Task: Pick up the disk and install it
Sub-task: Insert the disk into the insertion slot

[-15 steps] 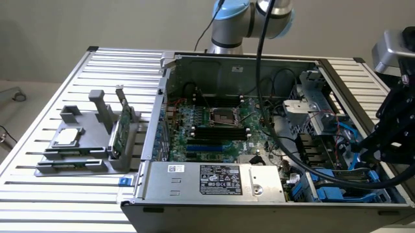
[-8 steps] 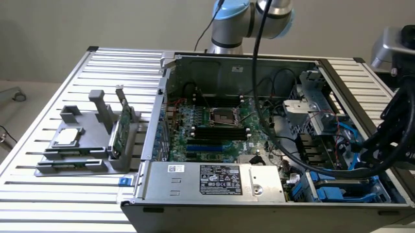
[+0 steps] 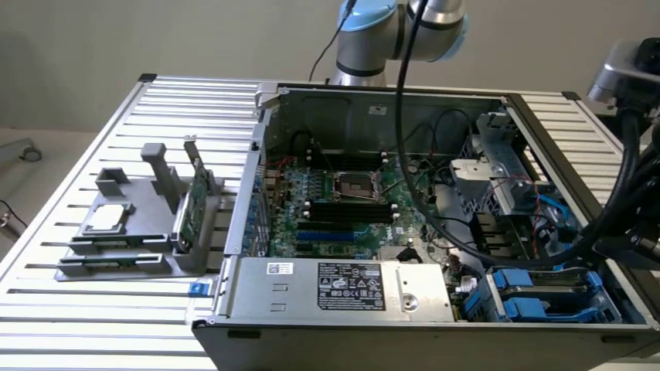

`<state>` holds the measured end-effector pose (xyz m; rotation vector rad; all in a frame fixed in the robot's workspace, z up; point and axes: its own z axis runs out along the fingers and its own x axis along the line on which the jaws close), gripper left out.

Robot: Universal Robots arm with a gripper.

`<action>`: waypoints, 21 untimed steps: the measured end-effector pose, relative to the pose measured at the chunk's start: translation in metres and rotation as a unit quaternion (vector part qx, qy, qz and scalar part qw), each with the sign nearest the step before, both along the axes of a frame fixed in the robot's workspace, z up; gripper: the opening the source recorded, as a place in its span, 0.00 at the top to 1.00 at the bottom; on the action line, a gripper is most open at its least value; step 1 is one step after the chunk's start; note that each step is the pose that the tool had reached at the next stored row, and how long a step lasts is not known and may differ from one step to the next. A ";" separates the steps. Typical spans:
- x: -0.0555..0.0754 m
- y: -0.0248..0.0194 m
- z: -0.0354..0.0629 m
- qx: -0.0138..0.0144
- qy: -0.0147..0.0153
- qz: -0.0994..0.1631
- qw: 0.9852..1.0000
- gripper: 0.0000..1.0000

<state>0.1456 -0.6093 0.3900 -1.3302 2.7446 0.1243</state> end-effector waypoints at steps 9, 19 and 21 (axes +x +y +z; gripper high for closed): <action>0.000 0.0000 -0.0016 0.000 0.000 -0.082 0.997 0.69; 0.000 0.0000 -0.0034 0.000 0.000 -0.172 0.985 0.69; 0.000 0.0000 -0.0038 0.000 0.000 -0.190 0.982 0.69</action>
